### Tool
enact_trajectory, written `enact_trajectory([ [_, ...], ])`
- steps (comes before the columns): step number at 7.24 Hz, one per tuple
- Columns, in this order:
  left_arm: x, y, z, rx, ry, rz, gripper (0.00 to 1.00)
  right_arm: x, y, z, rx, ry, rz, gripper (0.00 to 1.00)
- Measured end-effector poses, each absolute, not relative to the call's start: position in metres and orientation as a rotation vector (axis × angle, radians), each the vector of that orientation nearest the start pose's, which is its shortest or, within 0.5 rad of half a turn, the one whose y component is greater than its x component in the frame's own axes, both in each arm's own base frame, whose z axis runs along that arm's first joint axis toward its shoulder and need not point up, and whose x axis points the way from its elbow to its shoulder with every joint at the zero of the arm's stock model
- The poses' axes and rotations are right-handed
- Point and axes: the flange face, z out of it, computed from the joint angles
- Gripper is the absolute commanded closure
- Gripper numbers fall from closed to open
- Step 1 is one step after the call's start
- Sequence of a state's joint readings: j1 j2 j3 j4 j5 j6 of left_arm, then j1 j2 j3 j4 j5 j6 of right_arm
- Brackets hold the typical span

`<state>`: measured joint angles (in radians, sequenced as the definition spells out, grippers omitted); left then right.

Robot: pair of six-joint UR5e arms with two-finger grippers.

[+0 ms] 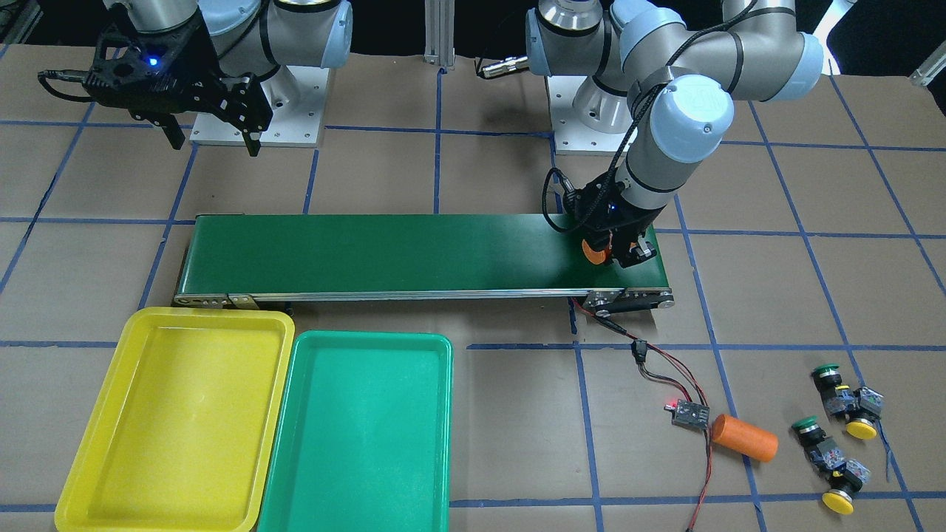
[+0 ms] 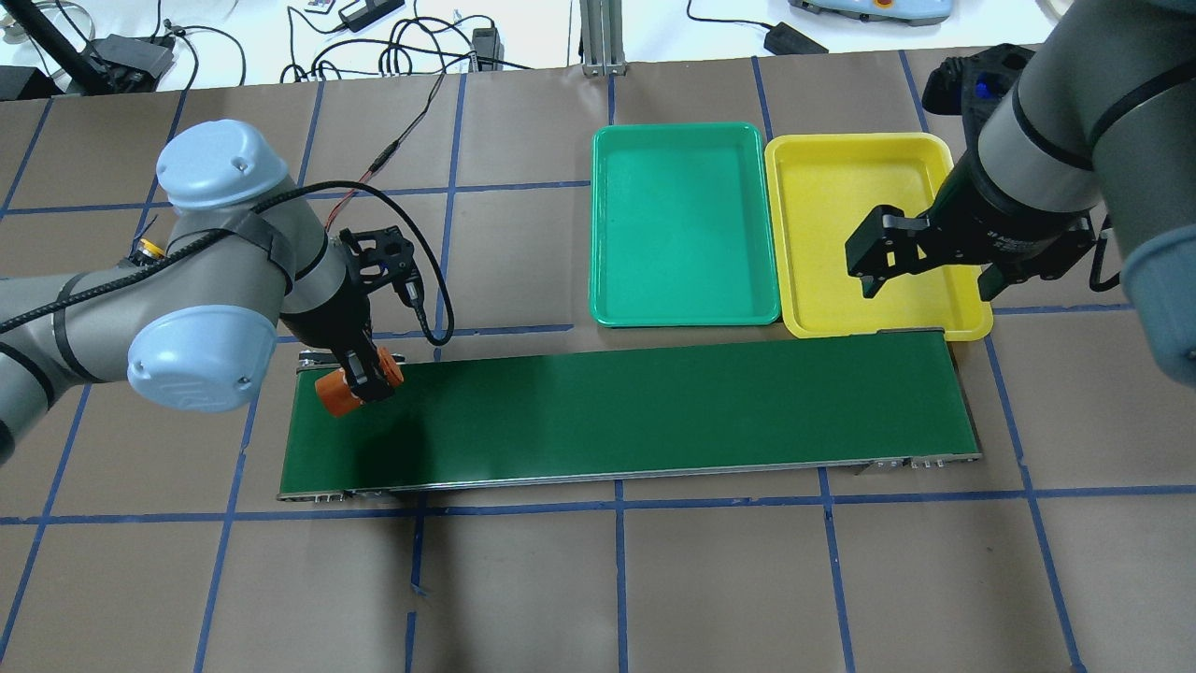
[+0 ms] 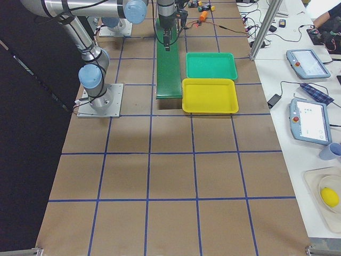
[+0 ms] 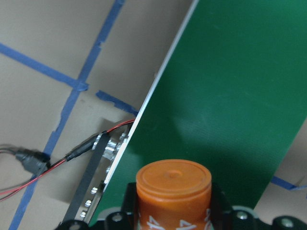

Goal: Sort buttons by color to trays
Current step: 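Grasp the orange cell with the left gripper and carry it onto the belt, then release the orange cell on the belt and lift the left gripper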

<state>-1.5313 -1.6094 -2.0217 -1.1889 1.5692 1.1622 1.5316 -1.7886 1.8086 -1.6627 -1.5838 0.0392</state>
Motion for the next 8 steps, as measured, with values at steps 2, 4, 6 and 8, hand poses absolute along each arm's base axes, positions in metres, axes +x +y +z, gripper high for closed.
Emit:
enact_trajectory([
  [2,-0.117,-0.454,0.290,1.732,2.681,0.103,0.60,0.116,-0.411,0.478,0.123,3.151,-0.118,0.00],
  [4,-0.118,-0.454,0.284,1.731,2.690,0.104,0.01,0.115,-0.411,0.480,0.123,3.150,-0.130,0.00],
  [6,-0.119,-0.452,0.282,1.730,2.694,0.101,0.00,0.115,-0.411,0.481,0.123,3.149,-0.138,0.00],
  [8,-0.119,-0.455,0.297,1.735,2.671,0.048,0.00,0.115,-0.411,0.481,0.121,3.149,-0.137,0.00],
])
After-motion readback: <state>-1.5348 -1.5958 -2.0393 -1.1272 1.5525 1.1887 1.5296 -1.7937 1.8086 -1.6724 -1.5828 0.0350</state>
